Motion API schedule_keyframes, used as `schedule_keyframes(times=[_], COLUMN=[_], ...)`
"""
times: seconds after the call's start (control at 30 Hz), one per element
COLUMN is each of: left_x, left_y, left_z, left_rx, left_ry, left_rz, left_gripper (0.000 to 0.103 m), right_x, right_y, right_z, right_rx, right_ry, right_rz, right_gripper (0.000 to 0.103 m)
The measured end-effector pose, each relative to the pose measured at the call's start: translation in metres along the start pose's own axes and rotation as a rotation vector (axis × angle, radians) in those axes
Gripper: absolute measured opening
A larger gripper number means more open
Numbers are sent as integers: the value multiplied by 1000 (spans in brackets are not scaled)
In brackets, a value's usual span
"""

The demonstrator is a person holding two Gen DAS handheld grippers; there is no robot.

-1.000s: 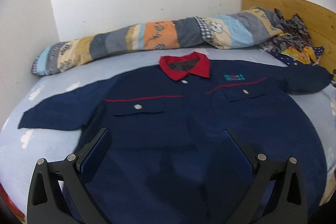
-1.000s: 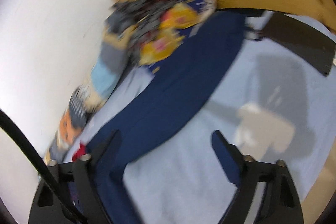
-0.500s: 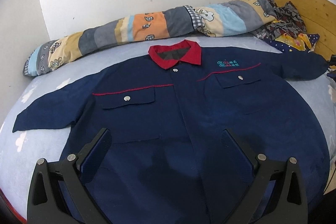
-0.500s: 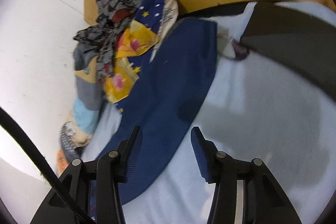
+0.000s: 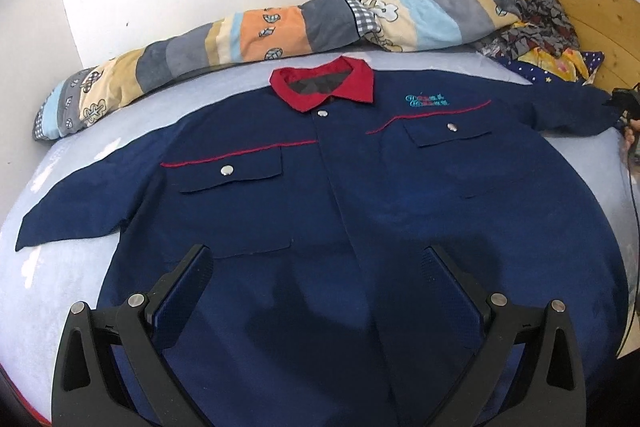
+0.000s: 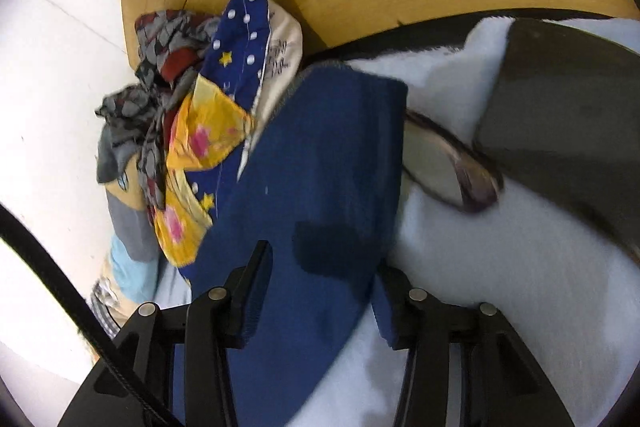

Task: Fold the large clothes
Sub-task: 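Grasp the navy sleeve cuff with the right tool, then lift the sleeve and fold it across the jacket front with the right tool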

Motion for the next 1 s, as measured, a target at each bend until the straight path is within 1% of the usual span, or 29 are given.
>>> schedule_keyframes(times=[0.07, 0.1, 0.13, 0.17, 0.23, 0.3, 0.4, 0.47, 0.53, 0.6, 0.67, 0.73, 0.8, 0.83, 0.9, 1.0], left_x=[-1, -1, -2, -1, 1, 3, 7, 8, 10, 12, 14, 15, 17, 17, 18, 19], left_y=[0, -1, -1, -3, -7, -10, -14, -17, -21, -26, -33, -40, -47, -52, -60, -75], left_z=[0, 0, 1, 1, 0, -5, -15, -19, -23, -27, -31, -36, -40, -43, -47, -55], left_rx=[15, 20, 23, 26, 18, 15, 37, 47, 51, 59, 67, 75, 77, 82, 91, 104], left_ry=[5, 2, 0, -6, -10, 3, 42, 57, 66, 77, 91, 99, 108, 113, 121, 134], left_rz=[15, 18, 17, 11, -14, -31, -25, -26, -36, -48, -56, -69, -86, -95, -110, -147], left_gripper=[103, 103, 103, 103, 103, 103, 103, 103, 103, 103, 103, 103, 103, 103, 103, 103], right_x=[1, 1, 1, 1, 3, 6, 9, 9, 5, -3, -14, -30, -53, -65, -92, -147], right_y=[2, -1, -6, -10, -24, -39, -71, -103, -138, -179, -218, -260, -308, -325, -363, -420], right_z=[3, 3, 1, -2, -16, -32, -57, -77, -97, -120, -141, -157, -170, -174, -179, -183], right_rx=[4, 13, 46, 78, 94, 135, 237, 317, 373, 459, 511, 559, 608, 614, 639, 689], right_ry=[23, 28, 40, 54, 110, 150, 174, 178, 186, 185, 186, 175, 136, 123, 85, 14], right_rz=[-3, -10, -19, -30, -68, -85, -96, -121, -154, -182, -222, -271, -335, -364, -421, -512], right_gripper=[47, 40, 17, 8, 7, 6, 6, 6, 6, 6, 6, 6, 6, 6, 6, 6])
Point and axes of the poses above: each gripper's, at about its wrist camera, not at the fingertips, and z roughly the way its jaws point, y to its right, x to its top, the point moved 1 cm from there along z, roughly the way its jaws point, and after that the axes turned 7 degrees about -z, right-handed, at the moved point
